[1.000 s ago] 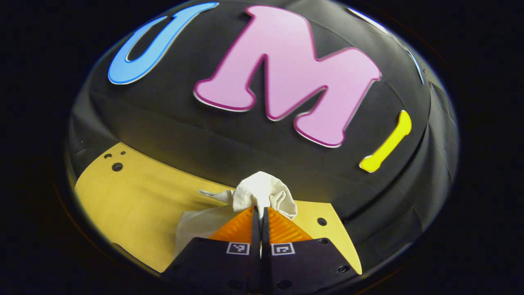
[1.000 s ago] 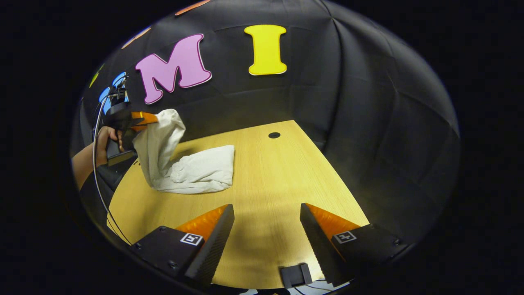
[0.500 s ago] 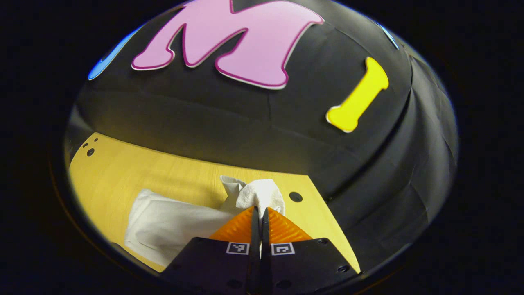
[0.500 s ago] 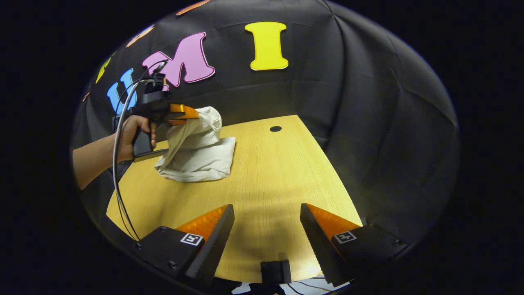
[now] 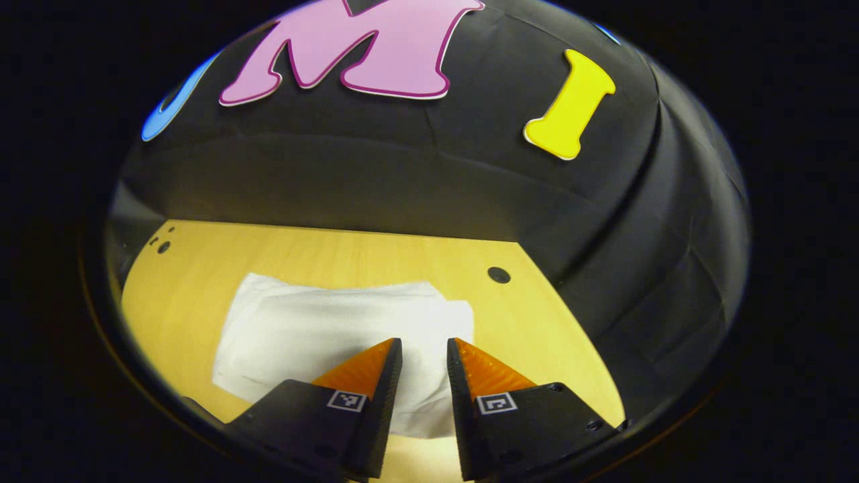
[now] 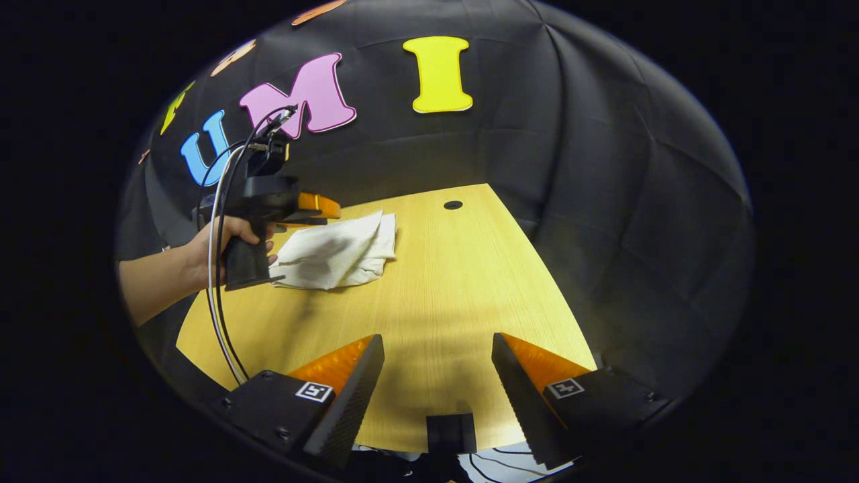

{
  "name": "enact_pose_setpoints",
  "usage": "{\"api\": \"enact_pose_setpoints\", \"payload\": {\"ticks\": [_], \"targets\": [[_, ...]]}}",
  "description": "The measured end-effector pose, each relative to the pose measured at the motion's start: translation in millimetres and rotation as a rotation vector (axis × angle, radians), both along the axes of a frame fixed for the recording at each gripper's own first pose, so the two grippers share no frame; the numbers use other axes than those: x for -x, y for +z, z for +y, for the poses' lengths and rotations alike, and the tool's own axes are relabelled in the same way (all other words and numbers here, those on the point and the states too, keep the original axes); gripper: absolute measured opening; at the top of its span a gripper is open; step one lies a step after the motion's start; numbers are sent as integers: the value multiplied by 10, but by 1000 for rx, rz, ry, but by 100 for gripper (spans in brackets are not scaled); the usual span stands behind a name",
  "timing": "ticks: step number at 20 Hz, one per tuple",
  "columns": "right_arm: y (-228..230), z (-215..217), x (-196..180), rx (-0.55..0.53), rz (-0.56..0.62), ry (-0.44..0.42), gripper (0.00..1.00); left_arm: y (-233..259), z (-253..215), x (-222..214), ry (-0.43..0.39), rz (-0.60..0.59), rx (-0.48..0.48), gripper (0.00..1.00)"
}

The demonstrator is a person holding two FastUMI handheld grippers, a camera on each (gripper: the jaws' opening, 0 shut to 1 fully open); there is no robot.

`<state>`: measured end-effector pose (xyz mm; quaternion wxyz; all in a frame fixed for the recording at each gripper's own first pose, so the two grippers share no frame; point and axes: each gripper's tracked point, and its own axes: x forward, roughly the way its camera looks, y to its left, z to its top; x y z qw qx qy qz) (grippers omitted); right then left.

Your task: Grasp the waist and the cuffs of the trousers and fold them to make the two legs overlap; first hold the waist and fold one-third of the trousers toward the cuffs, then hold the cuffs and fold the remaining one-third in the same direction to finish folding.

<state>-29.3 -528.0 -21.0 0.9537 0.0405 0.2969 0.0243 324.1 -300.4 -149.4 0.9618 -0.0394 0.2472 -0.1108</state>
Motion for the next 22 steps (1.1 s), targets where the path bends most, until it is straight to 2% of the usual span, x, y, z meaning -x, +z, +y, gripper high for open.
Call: {"api": "enact_pose_setpoints", "payload": {"ticks": [1,2,3,5,6,8,12,14,16,19,22], "targets": [[8,31,26,-4,-1,2,99,-2,78,110,0,4,-2,46],[32,106,59,-10,-6,4,99,1,149,279,-6,9,15,55],[61,180,98,-13,-13,4,99,15,239,454,-2,9,42,48],[101,306,73,-21,-26,4,99,107,447,792,4,-18,109,61],[111,389,54,-24,-33,9,99,168,585,981,7,-36,130,77],[118,536,50,-2,-36,23,99,264,914,1289,26,-86,93,92],[334,912,72,-25,-56,19,99,551,1655,1893,64,-227,-98,96],[485,1143,82,-26,-96,27,99,718,1832,2296,87,-283,-135,96],[581,1402,112,-42,-122,44,99,807,1963,2638,118,-313,-134,96],[728,1740,305,-67,-171,54,99,835,2167,3052,156,-311,-70,96],[683,1946,600,-64,-190,58,99,720,2376,3391,202,-267,2,96]]}}
